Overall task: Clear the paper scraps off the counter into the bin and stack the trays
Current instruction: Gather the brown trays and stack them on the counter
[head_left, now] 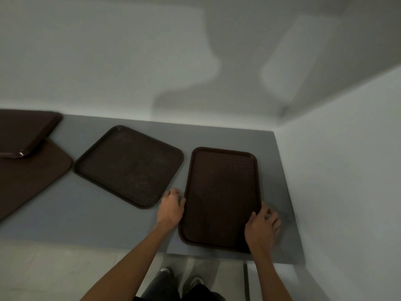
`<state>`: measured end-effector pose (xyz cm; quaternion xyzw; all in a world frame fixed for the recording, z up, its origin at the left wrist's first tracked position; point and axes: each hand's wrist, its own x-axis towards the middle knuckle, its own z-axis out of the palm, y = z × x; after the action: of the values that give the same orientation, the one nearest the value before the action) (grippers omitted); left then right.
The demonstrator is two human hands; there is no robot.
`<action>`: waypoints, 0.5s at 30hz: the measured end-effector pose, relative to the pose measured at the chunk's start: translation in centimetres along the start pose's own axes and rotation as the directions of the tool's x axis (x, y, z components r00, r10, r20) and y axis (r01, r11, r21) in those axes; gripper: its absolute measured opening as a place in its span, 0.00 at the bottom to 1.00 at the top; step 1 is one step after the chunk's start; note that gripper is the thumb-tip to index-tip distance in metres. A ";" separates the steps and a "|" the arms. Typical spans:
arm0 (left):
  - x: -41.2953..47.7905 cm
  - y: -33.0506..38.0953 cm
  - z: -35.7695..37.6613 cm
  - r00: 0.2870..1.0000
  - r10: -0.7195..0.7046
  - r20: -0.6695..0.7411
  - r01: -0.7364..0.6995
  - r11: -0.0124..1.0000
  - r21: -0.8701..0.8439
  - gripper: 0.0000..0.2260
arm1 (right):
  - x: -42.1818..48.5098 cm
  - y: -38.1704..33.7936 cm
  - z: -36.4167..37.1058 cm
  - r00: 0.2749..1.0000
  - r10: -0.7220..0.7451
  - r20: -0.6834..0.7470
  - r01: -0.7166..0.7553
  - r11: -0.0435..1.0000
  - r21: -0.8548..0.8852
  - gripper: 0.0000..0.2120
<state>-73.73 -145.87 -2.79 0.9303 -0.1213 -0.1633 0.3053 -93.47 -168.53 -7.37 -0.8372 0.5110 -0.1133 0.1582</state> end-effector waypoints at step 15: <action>4.7 -16.3 -16.0 0.811 -0.563 -0.162 0.466 0.787 -0.405 0.21 | 1.9 -29.7 1.6 0.760 -0.635 0.138 0.627 0.772 0.101 0.17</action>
<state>-61.28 -126.16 -1.63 0.8722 0.2133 -0.1292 0.4208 -67.72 -157.25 2.54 -0.9626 0.1817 -0.1030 0.1726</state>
